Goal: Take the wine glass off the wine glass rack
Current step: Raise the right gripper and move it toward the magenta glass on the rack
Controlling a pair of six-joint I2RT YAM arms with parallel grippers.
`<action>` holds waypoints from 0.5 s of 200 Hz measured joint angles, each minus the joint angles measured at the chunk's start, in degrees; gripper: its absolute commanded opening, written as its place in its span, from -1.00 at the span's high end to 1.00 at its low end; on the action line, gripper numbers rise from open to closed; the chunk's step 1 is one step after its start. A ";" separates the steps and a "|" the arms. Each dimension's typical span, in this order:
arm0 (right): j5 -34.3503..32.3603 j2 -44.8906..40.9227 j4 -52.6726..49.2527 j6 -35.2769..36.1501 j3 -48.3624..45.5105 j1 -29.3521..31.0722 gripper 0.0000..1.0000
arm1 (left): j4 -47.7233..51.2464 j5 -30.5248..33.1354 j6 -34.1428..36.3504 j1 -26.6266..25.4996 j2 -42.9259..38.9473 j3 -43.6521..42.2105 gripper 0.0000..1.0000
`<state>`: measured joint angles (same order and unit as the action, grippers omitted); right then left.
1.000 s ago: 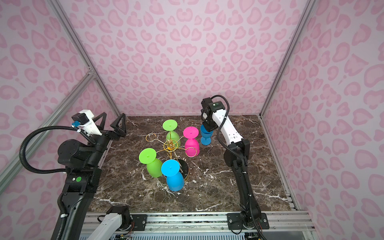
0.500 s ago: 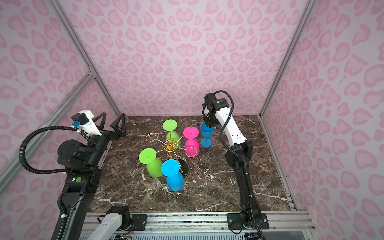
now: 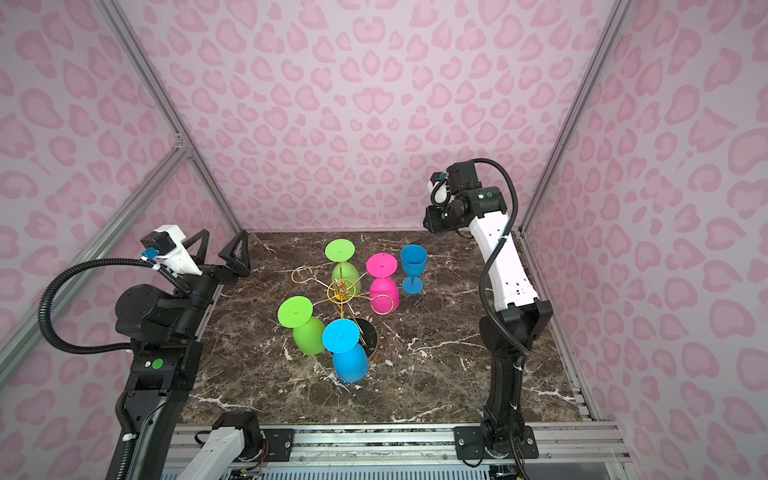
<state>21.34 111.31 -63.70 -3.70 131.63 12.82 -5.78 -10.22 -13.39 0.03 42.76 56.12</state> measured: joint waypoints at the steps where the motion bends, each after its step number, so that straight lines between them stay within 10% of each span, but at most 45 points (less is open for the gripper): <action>1: 0.22 -0.31 0.31 -0.11 -0.42 -0.04 0.24 | 0.00 0.04 0.00 0.00 -0.04 -0.02 -0.95; 100: 21.00 -36.63 48.48 -30.80 -53.77 -1.73 -0.03 | 0.00 1.49 -0.87 1.03 -0.61 -2.32 -0.95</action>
<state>42.35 74.67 -15.22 -34.50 77.87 11.09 -5.78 -8.73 -14.26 1.06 42.15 53.80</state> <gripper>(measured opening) 0.515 0.975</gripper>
